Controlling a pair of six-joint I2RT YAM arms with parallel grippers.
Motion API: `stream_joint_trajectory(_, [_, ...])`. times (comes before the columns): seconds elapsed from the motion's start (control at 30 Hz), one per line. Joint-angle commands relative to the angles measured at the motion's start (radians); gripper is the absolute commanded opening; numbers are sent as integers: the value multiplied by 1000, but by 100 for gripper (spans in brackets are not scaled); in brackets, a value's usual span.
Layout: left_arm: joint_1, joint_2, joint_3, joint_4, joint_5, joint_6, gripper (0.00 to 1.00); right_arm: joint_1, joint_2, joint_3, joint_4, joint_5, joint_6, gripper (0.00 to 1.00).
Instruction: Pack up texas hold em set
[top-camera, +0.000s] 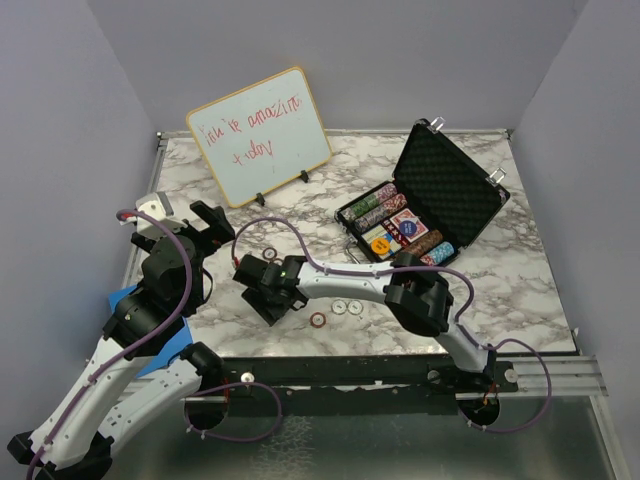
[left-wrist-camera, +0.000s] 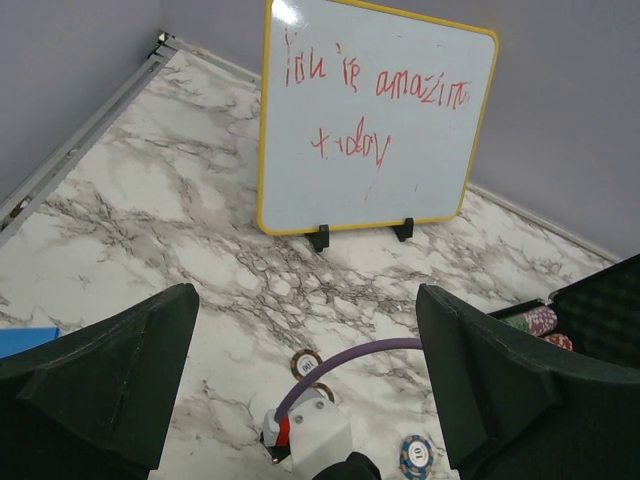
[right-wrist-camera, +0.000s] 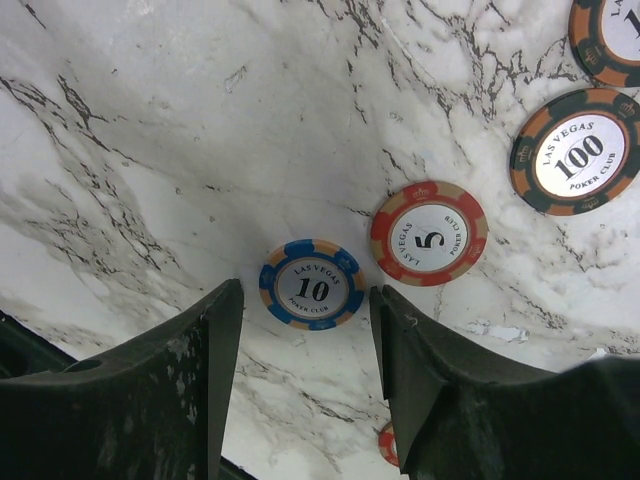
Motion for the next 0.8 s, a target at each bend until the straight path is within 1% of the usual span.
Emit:
stream_joint_trajectory(0.0, [1,-13,-11,15,-12,19,99,7,70,35,-54,49,18,58])
stream_joint_trajectory(0.17, [1,-14,-13,17,-10,20,99,8,107,65,-87,62,28,50])
stream_joint_trajectory(0.33, [1,-13,-16,15,-19,20,99,8,111,59,-100,83,41,42])
stream_joint_trajectory(0.53, [1,-11,-19,15,-15,14,99,8,96,55,-116,118,54,40])
stream_joint_trajectory(0.77, [2,2,-17,17,-14,5,99,8,-19,-10,-95,136,57,40])
